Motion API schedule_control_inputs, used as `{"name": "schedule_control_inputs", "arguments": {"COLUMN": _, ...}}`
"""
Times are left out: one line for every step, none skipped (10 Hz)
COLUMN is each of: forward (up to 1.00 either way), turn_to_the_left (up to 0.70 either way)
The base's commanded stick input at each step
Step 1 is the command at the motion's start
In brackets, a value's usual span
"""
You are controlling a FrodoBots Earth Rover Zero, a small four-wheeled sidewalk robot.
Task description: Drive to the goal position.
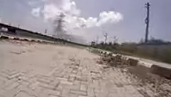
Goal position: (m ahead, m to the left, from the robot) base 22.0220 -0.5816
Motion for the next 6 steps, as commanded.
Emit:
{"name": "schedule_control_inputs", "arguments": {"forward": 1.00, "turn_to_the_left": 0.00}}
{"name": "schedule_control_inputs", "arguments": {"forward": 1.00, "turn_to_the_left": 0.00}}
{"name": "schedule_control_inputs", "arguments": {"forward": 1.00, "turn_to_the_left": 0.00}}
{"name": "schedule_control_inputs", "arguments": {"forward": 1.00, "turn_to_the_left": 0.00}}
{"name": "schedule_control_inputs", "arguments": {"forward": 1.00, "turn_to_the_left": 0.00}}
{"name": "schedule_control_inputs", "arguments": {"forward": 1.00, "turn_to_the_left": 0.00}}
